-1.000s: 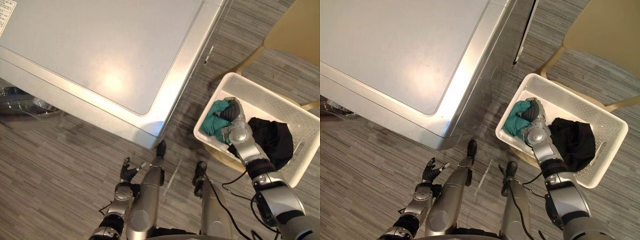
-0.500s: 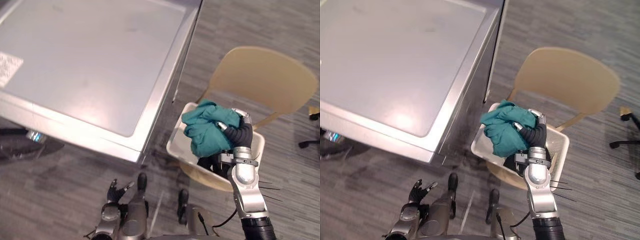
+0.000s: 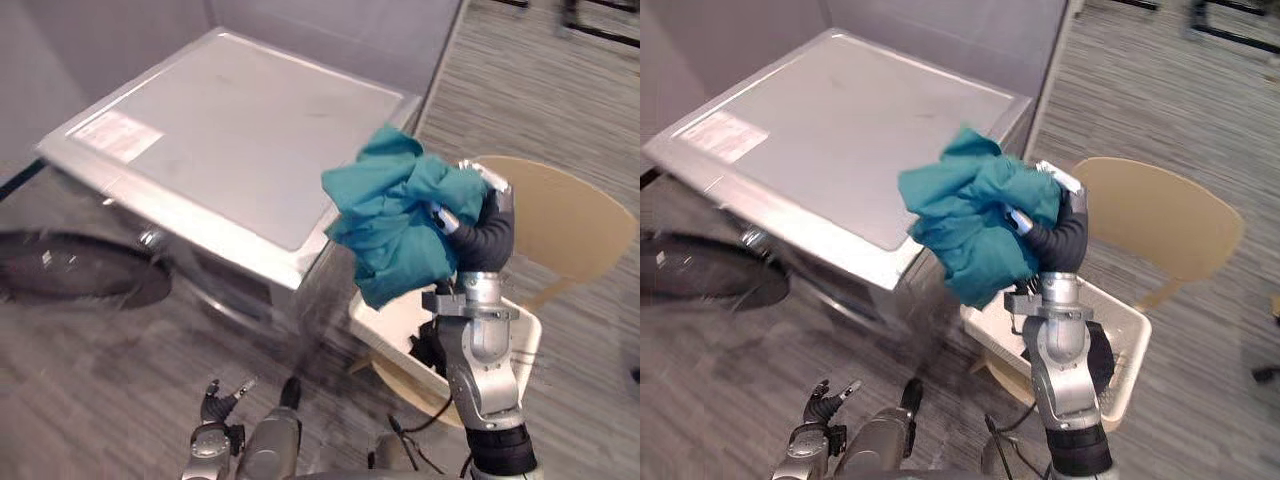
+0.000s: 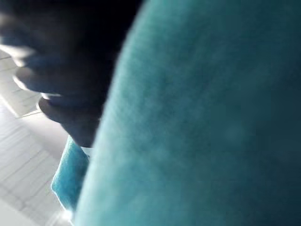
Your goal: Pick up the laundry basket with both hands and put the clothes into the washing machine.
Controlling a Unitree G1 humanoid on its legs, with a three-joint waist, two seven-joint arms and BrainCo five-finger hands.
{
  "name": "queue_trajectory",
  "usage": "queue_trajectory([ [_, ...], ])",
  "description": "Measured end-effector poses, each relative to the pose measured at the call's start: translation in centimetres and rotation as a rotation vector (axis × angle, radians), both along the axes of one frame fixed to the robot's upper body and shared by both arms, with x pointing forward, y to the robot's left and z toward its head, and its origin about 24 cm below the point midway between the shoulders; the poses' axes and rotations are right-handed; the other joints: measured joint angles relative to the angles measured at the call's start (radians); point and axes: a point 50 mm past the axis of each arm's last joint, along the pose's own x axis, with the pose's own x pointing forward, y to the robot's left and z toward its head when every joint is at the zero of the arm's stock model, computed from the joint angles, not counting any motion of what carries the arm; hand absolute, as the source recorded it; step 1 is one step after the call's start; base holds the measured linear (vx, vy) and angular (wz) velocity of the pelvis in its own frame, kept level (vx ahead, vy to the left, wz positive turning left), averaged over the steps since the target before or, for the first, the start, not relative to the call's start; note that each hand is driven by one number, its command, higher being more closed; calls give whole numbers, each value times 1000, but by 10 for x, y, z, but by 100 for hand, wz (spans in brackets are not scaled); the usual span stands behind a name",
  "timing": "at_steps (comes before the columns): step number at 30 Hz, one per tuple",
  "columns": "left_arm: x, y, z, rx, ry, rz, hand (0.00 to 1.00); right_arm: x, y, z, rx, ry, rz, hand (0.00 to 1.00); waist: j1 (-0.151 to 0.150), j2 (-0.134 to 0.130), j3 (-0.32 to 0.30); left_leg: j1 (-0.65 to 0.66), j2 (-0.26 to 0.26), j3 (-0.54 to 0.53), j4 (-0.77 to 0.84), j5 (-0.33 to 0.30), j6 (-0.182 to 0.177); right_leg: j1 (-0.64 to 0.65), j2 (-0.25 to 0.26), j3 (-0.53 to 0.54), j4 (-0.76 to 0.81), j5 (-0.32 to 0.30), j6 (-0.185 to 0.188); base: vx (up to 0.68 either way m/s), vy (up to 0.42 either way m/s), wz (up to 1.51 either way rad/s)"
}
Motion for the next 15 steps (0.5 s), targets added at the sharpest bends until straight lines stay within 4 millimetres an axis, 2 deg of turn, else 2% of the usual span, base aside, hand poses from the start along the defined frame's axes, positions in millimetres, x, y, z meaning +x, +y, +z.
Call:
queue_trajectory([
  [1, -1, -6, 0, -24, -11, 16, 0, 1, 0, 1, 2, -3, 1, 100, -2, 18, -10, -25, 5, -38, -21, 29, 9, 2, 19, -49, -44, -30, -19, -469, -375, 115],
  [2, -3, -12, 0, -40, -16, 22, 0, 2, -2, 1, -8, 0, -11, 100, 1, 48, -11, -18, 39, -58, -124, 99, 76, 1, 60, -89, -79, -37, -41, -429, -318, 111],
  [3, -4, -17, -1, -58, -17, 34, 0, 4, -5, -1, -22, 9, -25, 100, 0, 74, -6, 1, 85, -9, -208, 68, 126, 7, 85, -130, -118, -17, -76, -517, -336, 147],
  [4, -2, -21, 0, -63, -29, 25, 0, 7, -12, -4, -31, 28, -56, 100, -13, 81, 3, -1, 117, 102, -231, -27, 146, 21, 82, -200, -165, 22, -112, -335, -176, 125],
  [6, -5, -18, 6, -51, -68, 22, 0, 15, -18, -5, -39, 42, -78, 100, -9, 66, 1, 16, 109, 247, -127, -10, 116, 11, 48, -251, -195, 65, -132, -363, -188, 103],
  [7, -9, -16, 11, -44, -100, 33, 0, 16, -19, 0, -30, 20, -81, 100, -8, 61, -8, 35, 99, 324, -44, -12, 117, -5, 30, -269, -232, 106, -136, -388, -179, 67],
  [8, -12, -13, 16, -39, -131, 47, 0, 16, -19, 4, -24, 0, -72, 100, -5, 64, -11, 58, 102, 366, 2, -20, 110, -13, 26, -274, -269, 144, -139, -299, -108, 42],
  [9, -12, -11, 21, -34, -155, 55, 0, 16, -19, 6, -21, -10, -65, 100, -1, 78, -19, 78, 104, 384, 29, -34, 96, -20, 26, -284, -296, 169, -140, -268, -50, 47],
  [10, -10, -8, 30, -20, -208, 60, 0, 16, -19, 7, -17, -16, -60, 100, -5, 88, -24, 130, 108, 409, 60, -82, 71, -20, 26, -313, -347, 213, -141, -233, -17, 73],
  [12, 6, -6, 52, -4, -337, 49, 0, 16, -20, 6, -15, -12, -60, 100, -7, 99, -31, 216, 121, 437, 49, -142, 52, -21, 27, -368, -400, 255, -140, -217, 8, 101],
  [14, 39, -19, 98, -13, -590, -26, 0, 16, -23, 5, -21, -11, -54, 100, -23, 109, -38, 287, 140, 456, -32, -151, 37, -19, 27, -480, -423, 276, -128, -204, 64, 144],
  [15, 47, -26, 111, -23, -659, -52, 0, 16, -23, 5, -24, -11, -50, 100, -29, 110, -38, 299, 140, 454, -71, -149, 37, -19, 28, -510, -424, 277, -125, -176, 88, 129],
])
